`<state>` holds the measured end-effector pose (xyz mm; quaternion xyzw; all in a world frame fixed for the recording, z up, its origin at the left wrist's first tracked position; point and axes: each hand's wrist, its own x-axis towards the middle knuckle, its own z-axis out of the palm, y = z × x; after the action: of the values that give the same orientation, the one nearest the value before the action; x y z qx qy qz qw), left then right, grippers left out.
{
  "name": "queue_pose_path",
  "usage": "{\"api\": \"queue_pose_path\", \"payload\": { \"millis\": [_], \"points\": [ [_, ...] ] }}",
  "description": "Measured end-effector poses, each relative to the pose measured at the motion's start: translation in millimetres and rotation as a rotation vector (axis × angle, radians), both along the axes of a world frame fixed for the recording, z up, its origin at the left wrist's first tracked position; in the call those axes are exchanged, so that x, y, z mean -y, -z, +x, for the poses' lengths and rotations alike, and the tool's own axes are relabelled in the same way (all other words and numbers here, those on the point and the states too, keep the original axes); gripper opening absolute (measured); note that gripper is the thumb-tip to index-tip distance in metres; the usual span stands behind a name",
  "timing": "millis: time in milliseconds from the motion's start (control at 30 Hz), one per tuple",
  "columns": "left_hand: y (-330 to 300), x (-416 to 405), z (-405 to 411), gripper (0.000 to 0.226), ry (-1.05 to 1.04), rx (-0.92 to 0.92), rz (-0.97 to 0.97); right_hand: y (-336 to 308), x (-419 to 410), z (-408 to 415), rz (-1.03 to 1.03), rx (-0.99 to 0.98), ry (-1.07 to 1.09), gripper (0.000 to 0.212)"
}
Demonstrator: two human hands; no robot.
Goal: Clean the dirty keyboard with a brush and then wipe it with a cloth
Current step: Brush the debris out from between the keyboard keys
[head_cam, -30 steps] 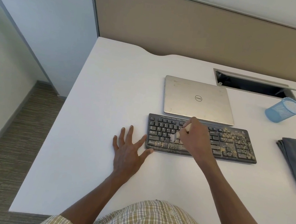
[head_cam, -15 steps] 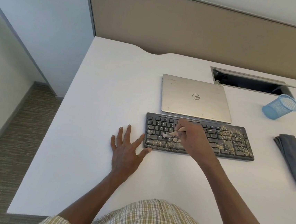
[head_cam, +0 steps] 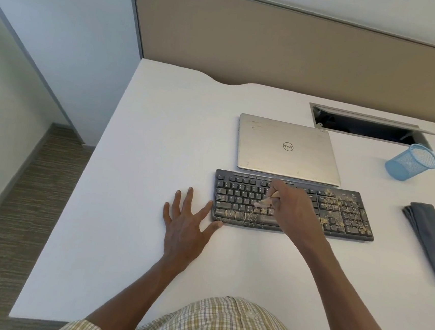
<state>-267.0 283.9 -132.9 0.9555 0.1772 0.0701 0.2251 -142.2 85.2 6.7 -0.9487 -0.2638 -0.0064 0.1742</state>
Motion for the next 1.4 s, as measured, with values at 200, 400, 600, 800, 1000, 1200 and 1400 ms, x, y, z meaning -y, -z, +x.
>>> {"api": "queue_pose_path", "payload": {
  "millis": [200, 400, 600, 800, 1000, 1200, 1400],
  "points": [
    [-0.4, 0.2, -0.4, 0.065, 0.000, 0.007, -0.003, 5.8, -17.0, -8.2, 0.105, -0.104, -0.070, 0.019],
    [-1.1, -0.1, -0.3, 0.068, -0.002, -0.002, -0.013, -2.1, -2.8, -2.3, 0.040, -0.074, 0.097, 0.015],
    [-1.5, -0.3, 0.0, 0.067, 0.001, -0.012, -0.013, 7.2, -12.6, -0.6, 0.314, -0.085, 0.362, 0.004],
    [-1.8, 0.0, -0.2, 0.066, -0.001, -0.010, -0.018, 8.1, -14.1, -0.4, 0.225, -0.104, 0.336, 0.003],
    [-2.5, 0.3, -0.4, 0.067, 0.000, -0.010, -0.029, 3.1, -17.4, 0.7, 0.137, -0.157, 0.321, 0.003],
    [-2.8, 0.2, -0.4, 0.066, 0.002, -0.011, -0.027, 1.9, -19.3, 2.7, 0.159, -0.121, 0.324, 0.003],
    [-4.1, 0.0, -1.1, 0.068, 0.004, -0.016, -0.035, -0.4, -18.0, 4.0, 0.186, -0.124, 0.354, 0.002]
  ]
}}
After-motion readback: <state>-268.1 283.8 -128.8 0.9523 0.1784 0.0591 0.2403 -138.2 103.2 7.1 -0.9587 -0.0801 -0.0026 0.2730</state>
